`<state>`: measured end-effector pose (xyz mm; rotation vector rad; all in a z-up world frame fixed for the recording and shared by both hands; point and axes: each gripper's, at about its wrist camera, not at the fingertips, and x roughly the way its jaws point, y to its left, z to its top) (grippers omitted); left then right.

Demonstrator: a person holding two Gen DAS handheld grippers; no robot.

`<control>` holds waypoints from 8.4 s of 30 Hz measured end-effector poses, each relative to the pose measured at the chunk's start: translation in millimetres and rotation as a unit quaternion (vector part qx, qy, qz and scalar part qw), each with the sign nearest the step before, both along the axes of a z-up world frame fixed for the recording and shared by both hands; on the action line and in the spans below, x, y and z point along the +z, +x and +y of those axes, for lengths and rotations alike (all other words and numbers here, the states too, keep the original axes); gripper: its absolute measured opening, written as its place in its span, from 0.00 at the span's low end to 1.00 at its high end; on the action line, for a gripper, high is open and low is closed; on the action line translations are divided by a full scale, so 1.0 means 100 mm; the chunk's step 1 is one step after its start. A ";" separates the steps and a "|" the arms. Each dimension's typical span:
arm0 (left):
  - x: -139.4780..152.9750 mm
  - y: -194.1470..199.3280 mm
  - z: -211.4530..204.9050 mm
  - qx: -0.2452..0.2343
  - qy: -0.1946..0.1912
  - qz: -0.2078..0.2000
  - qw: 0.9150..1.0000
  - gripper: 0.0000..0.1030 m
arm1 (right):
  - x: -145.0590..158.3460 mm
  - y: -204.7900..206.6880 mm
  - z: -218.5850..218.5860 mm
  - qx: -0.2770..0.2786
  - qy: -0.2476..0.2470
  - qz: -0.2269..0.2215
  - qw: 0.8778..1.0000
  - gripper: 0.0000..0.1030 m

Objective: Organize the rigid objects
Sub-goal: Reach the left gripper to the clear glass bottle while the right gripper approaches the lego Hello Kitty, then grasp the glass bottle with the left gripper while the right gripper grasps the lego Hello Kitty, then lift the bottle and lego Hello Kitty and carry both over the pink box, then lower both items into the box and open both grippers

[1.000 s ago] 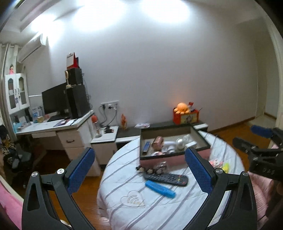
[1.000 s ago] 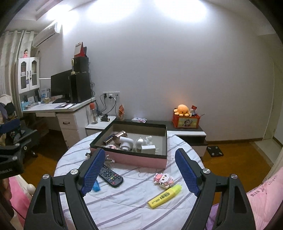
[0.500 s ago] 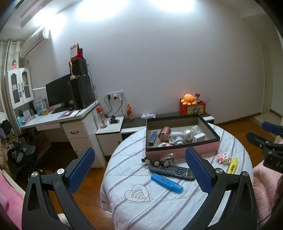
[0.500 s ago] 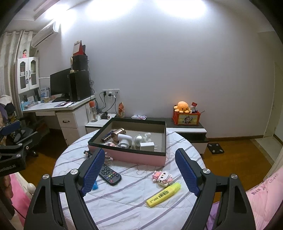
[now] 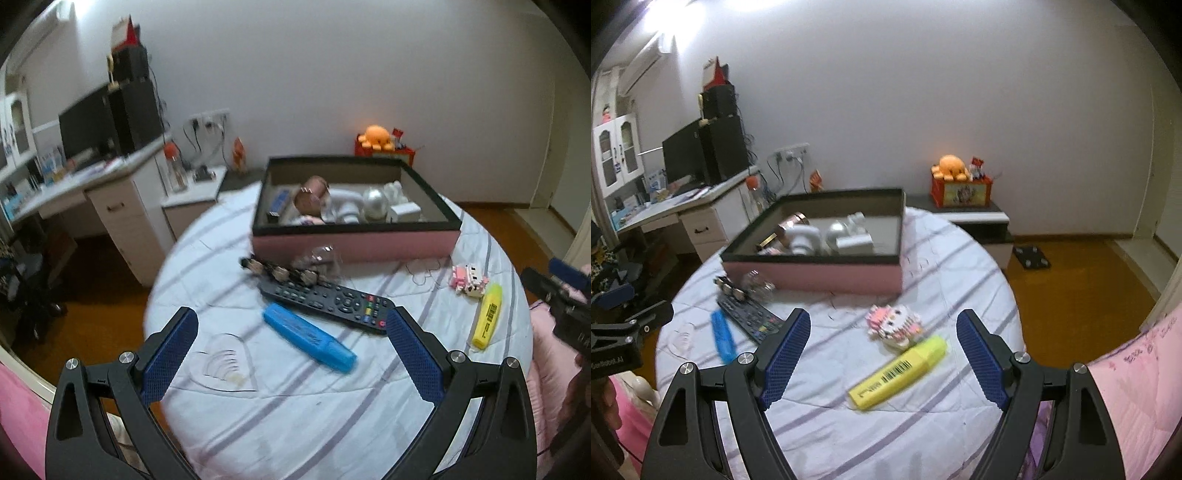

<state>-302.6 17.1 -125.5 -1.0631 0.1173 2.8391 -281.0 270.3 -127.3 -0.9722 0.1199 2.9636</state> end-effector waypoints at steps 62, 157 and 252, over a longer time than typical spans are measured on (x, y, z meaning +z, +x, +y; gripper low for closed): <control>-0.38 -0.89 0.40 -0.086 0.029 -0.059 0.994 0.62 | -0.71 -0.85 0.10 0.012 -0.021 -0.095 0.995 0.81; -0.28 -0.26 0.12 -0.098 -0.001 -0.029 0.995 0.72 | -0.23 -0.42 -0.43 0.117 -0.043 -0.046 0.991 0.59; 0.64 -0.37 -0.26 0.000 0.023 0.113 0.993 1.00 | 0.73 -0.55 -0.52 0.066 0.033 0.099 0.992 0.82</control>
